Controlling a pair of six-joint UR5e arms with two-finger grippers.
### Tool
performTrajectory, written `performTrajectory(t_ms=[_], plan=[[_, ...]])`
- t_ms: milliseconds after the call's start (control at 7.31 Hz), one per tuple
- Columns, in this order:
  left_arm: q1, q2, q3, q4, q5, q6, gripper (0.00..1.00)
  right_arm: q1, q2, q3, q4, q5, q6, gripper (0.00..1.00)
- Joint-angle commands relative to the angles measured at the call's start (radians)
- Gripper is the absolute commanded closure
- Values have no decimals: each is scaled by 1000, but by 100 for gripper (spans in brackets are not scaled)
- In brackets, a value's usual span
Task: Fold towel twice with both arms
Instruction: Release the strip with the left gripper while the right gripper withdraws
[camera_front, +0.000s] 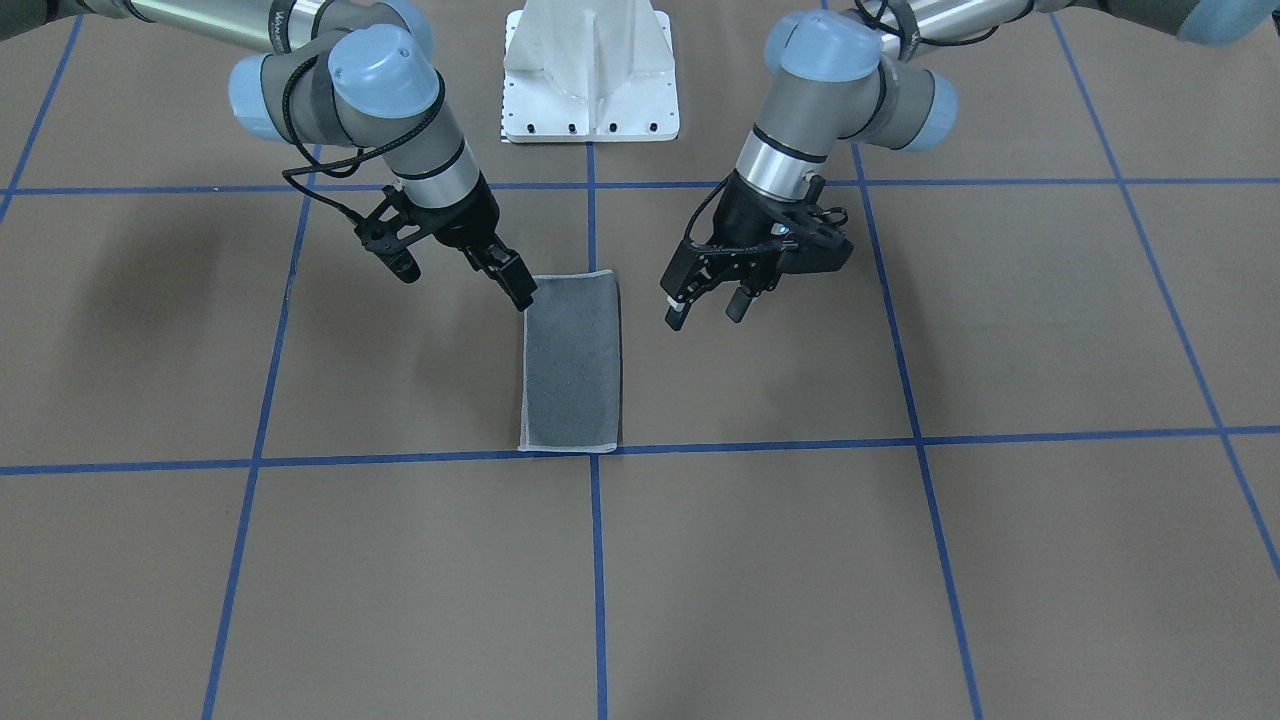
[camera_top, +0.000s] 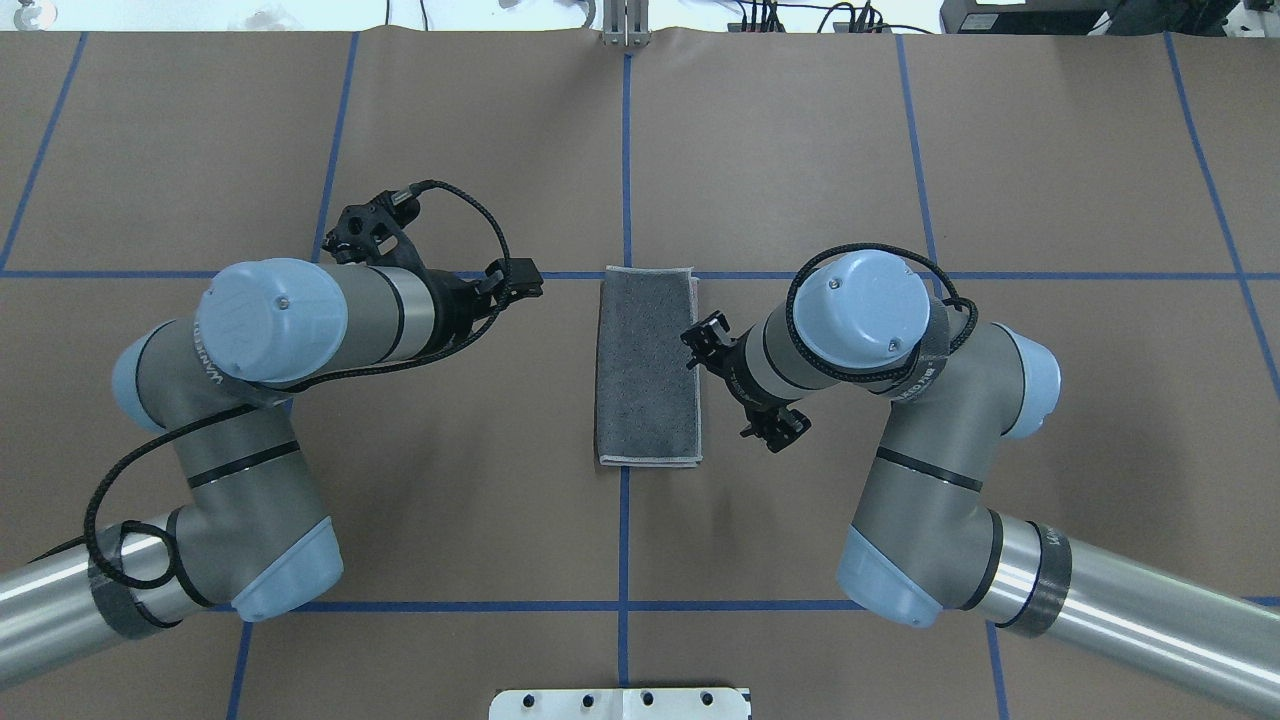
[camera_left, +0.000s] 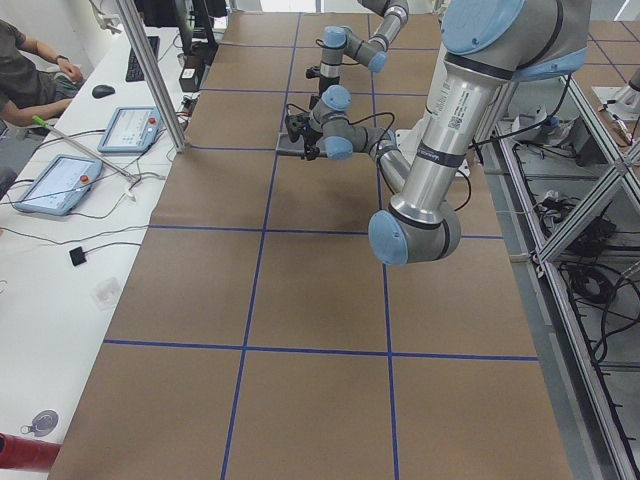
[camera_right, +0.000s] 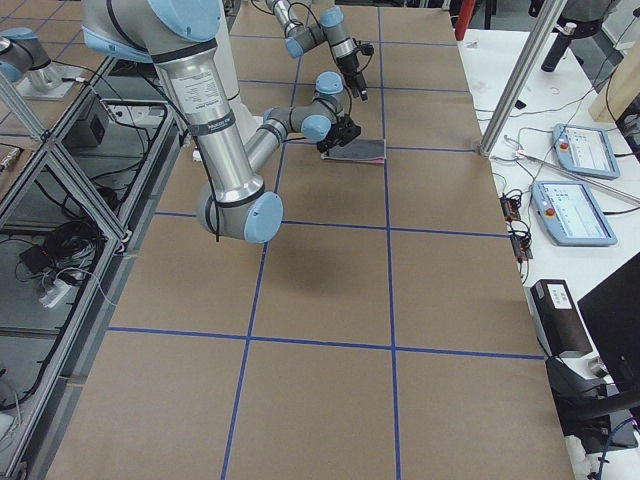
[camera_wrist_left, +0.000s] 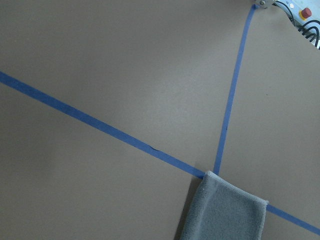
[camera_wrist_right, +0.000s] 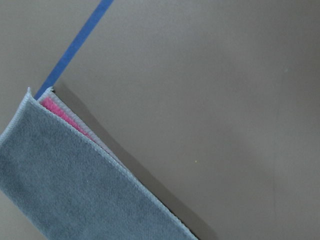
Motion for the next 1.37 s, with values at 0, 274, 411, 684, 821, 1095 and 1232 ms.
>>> performTrajectory(t_ms=[0, 274, 411, 684, 821, 1095, 1232], plan=[[2, 39, -44, 1, 0, -16, 0, -13, 14, -1, 1, -10, 109, 1], [13, 37, -31, 9, 1, -26, 0, -30, 30, -10, -1, -50, 175, 2], [37, 34, -33, 7, 1, -73, 1, -28, 29, -12, -1, -52, 178, 2], [103, 23, -33, 14, 10, -146, 1, 34, 14, -15, -6, -41, 98, 1], [134, 10, -30, 17, 12, -178, 3, 70, -2, -24, -7, -36, 14, 1], [163, -62, 45, 17, 15, -232, 12, 172, -5, -87, -6, 54, -94, 1], [163, -97, 92, 17, 13, -233, 16, 221, -29, -95, -4, 116, -167, 1]])
